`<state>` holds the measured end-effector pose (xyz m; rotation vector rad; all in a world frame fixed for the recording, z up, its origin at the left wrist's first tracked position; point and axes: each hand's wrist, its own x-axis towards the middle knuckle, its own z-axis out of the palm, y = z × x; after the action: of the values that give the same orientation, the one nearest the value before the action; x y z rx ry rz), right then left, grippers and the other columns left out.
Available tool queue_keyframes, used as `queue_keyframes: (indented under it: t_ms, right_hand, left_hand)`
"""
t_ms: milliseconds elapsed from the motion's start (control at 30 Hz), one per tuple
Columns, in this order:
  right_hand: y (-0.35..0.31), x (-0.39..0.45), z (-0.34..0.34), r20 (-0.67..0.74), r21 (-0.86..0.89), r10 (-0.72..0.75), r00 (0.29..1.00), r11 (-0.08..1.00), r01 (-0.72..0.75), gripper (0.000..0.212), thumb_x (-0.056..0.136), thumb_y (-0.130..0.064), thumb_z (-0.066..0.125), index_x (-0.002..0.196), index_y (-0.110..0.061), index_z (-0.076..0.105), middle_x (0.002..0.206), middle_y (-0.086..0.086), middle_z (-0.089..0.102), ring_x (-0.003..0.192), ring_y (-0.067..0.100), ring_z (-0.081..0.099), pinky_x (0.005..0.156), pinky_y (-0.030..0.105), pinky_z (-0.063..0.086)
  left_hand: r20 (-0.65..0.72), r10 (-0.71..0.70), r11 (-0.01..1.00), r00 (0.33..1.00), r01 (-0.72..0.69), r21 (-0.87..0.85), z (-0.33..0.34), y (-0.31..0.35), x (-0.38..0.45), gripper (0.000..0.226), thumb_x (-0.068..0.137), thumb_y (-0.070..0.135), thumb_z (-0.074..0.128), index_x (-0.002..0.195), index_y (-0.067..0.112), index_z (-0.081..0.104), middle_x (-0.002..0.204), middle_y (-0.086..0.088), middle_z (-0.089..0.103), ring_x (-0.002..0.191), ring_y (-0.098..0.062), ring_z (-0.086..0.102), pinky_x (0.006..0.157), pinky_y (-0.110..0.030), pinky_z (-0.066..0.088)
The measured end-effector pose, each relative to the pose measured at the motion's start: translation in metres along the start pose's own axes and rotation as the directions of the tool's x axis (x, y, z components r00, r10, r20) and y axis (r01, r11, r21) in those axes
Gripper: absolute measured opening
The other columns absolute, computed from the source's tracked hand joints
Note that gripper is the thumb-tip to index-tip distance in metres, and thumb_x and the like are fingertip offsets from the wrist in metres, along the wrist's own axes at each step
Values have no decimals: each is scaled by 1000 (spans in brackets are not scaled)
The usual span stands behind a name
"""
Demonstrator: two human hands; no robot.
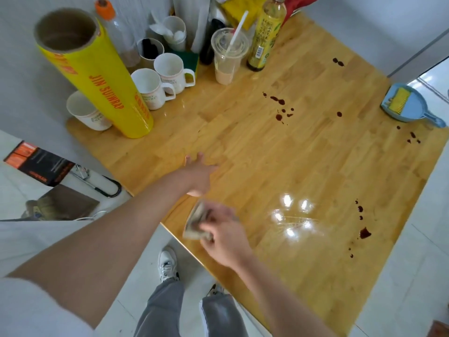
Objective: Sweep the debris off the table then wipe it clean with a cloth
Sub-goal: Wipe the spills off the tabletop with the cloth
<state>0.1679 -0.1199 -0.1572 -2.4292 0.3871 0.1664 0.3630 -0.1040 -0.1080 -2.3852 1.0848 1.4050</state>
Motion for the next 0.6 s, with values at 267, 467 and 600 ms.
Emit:
queue_keyframes:
  t_ms: [267,467,600]
  right_hand:
    - [173,-81,-134,-380,498,808,451,589,-636,20,85,-12,51,91,-17,69,89,1,67,83,31,65,77,38,56]
    - [91,-59,-45,-363,256,502,785,864,-435,8,85,-21,57,84,-20,65,132,0,56,112,24,56,90,40,49]
    - [65,-95,-23,8,66,-72,997,995,71,23,86,-32,56,99,-30,76,130,-9,60,115,14,54,81,37,54]
  left_hand:
    - [-19,-6,1000,1000,7,10,9,-1,-1,77,102,28,45,154,44,-10,159,-4,-32,147,-42,-19,116,-55,23]
    - [-44,-35,998,998,37,45,11,0,4,75,103,34,45,154,46,-7,161,-5,-28,148,-43,-15,116,-55,25]
    - [-102,-53,990,993,65,124,19,8,-5,88,94,60,49,154,42,-12,161,-8,-26,148,-44,-12,118,-54,18]
